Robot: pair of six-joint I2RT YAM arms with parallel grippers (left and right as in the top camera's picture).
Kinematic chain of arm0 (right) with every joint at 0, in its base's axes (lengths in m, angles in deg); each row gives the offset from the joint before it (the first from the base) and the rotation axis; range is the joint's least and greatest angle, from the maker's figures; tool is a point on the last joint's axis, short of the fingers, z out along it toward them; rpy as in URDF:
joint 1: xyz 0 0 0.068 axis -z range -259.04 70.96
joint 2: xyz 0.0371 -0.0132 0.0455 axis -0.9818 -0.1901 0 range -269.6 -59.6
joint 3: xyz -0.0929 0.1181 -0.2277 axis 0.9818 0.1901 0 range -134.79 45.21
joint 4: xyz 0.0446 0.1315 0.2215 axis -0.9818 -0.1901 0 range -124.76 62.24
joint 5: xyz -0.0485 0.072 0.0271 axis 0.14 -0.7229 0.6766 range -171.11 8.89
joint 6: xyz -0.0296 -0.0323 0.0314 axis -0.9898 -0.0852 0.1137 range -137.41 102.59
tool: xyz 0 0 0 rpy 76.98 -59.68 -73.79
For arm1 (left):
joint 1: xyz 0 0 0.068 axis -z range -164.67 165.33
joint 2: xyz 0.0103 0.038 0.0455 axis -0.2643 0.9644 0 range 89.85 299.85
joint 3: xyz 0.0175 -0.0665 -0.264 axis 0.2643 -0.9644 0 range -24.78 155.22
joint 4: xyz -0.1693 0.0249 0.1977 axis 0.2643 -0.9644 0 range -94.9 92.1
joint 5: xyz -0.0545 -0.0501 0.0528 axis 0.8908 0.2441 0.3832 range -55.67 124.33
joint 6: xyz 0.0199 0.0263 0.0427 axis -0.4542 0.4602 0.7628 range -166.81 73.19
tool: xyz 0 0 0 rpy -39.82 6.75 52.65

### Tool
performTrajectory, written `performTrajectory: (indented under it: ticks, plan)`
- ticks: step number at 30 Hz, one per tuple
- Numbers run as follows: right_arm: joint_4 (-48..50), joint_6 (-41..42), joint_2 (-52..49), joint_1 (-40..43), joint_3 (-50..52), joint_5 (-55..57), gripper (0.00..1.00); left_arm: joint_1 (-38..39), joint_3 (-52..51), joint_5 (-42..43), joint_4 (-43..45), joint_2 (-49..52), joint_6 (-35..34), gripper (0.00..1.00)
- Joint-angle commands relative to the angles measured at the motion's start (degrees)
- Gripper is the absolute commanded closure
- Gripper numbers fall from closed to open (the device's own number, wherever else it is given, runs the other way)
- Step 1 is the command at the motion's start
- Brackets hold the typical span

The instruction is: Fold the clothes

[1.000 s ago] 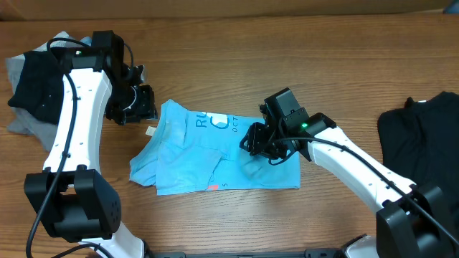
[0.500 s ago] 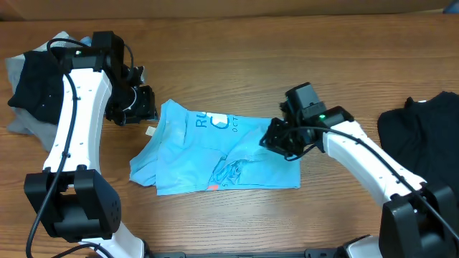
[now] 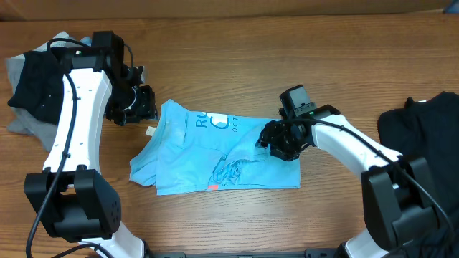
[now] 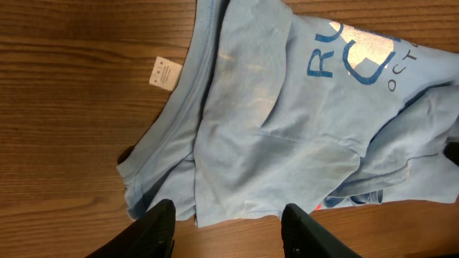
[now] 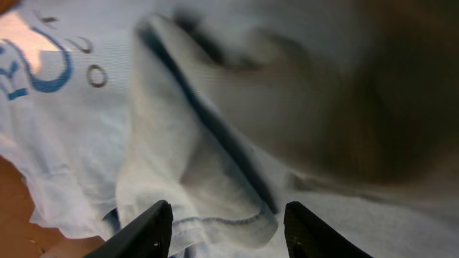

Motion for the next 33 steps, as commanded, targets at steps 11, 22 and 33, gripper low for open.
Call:
performTrajectory:
  ticks: [11, 22, 33]
  plan:
    - [5.68, -0.09, -1.16, -2.99, 0.50, -7.32, 0.93, -0.24, 1.27, 0.68, 0.17, -1.22, 1.14, 0.49]
    - [22.99, 7.39, -1.16, -3.21, 0.50, -12.55, 0.96, -0.24, 1.27, 0.66, 0.09, -1.22, 1.14, 0.48]
    - [35.34, 8.28, -0.92, -1.38, 0.24, -17.51, 0.54, -0.24, 1.27, 0.42, 0.02, -1.22, 1.16, 0.40]
